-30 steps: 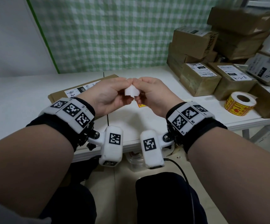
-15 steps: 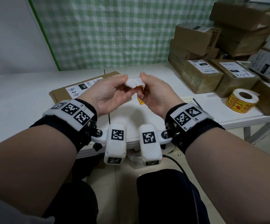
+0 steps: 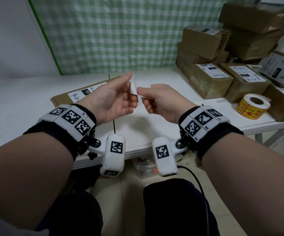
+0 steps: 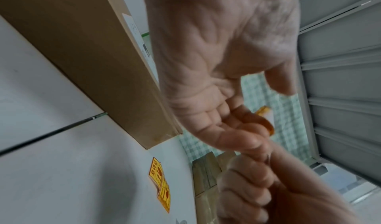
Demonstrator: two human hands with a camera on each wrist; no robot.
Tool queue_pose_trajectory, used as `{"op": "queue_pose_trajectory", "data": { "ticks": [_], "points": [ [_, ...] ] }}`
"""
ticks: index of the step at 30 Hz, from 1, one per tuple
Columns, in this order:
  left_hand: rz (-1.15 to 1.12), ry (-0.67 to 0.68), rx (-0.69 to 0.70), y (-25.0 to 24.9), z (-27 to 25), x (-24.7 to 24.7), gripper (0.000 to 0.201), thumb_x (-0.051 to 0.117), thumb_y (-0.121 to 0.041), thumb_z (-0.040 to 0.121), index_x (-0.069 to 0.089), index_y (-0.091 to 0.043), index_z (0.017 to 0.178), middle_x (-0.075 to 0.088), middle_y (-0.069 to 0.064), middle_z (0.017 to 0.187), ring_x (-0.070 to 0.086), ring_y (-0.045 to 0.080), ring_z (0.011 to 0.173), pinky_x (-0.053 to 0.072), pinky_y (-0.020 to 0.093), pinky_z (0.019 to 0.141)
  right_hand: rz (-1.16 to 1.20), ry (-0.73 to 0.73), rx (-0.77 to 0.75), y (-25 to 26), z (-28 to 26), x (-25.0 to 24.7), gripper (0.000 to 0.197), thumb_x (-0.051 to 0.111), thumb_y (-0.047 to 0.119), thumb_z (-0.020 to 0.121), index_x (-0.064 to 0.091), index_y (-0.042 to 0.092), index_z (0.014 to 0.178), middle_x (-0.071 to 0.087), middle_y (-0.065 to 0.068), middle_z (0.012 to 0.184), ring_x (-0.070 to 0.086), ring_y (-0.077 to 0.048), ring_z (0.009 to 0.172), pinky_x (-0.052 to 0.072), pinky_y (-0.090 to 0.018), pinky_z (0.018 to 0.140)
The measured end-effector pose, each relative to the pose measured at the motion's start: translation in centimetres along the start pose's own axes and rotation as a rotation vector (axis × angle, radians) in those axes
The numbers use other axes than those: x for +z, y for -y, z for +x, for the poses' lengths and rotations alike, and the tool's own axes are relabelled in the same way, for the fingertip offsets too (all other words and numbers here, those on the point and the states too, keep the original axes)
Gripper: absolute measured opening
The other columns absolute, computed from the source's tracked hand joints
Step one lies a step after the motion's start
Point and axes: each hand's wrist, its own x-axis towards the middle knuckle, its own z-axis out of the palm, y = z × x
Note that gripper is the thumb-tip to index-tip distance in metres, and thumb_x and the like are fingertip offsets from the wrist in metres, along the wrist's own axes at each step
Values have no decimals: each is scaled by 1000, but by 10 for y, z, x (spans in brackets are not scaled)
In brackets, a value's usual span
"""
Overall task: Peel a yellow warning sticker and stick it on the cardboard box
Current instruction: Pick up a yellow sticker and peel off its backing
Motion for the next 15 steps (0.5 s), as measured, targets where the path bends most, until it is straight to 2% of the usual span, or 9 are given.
{"op": "queue_pose_trajectory", "data": {
  "ticks": [2, 3, 5, 7, 9, 12, 15],
  "points": [
    [27, 37, 10, -2, -1, 0, 43, 54, -57, 74, 55, -15, 75, 60, 2, 59, 59, 12, 50, 48, 19, 48, 17, -21, 5, -1, 0, 0, 29, 61, 17, 88, 44, 15, 65, 48, 0, 48, 39, -14, 45, 35, -20, 45],
    [69, 31, 22, -1, -2, 0, 39, 55, -54, 77, 56, -15, 72, 59, 2, 60, 58, 11, 50, 48, 18, 48, 20, -21, 8, -1, 0, 0, 28, 61, 17, 88, 44, 15, 65, 48, 1, 47, 39, -14, 45, 35, -20, 45],
    [171, 3, 47, 0, -2, 2, 29, 56, -37, 86, 61, -16, 67, 56, 1, 60, 55, 9, 49, 46, 16, 47, 9, -1, 2, -2, -1, 0, 25, 59, 16, 89, 47, 14, 68, 49, 1, 46, 40, -13, 44, 36, -21, 45],
    [209, 8, 64, 0, -2, 2, 20, 56, -23, 88, 61, -13, 71, 57, 0, 59, 54, 8, 49, 45, 16, 48, 5, 28, -6, -1, -2, 2, 24, 56, 15, 89, 49, 12, 67, 48, 0, 49, 41, -12, 44, 36, -21, 46],
    [139, 34, 77, -1, -2, 0, 15, 53, -15, 90, 59, -8, 77, 60, 2, 60, 56, 7, 49, 46, 15, 48, 42, 56, -7, 1, -3, 5, 26, 54, 13, 90, 50, 11, 65, 47, -1, 51, 40, -12, 45, 35, -21, 47],
    [-81, 109, 81, -3, -3, -2, 14, 46, -6, 90, 58, 0, 87, 65, 10, 67, 62, 10, 52, 52, 15, 50, 158, 98, -3, 6, -3, 7, 29, 51, 14, 92, 48, 12, 62, 45, 1, 49, 38, -11, 46, 33, -20, 47],
    [-230, 182, 84, -2, -7, -4, 20, 44, -4, 85, 63, 4, 84, 68, 13, 71, 69, 15, 61, 55, 15, 55, 214, 127, -6, 10, -4, 10, 33, 48, 15, 92, 45, 14, 59, 42, 4, 45, 36, -10, 42, 32, -19, 44]
  ]
}}
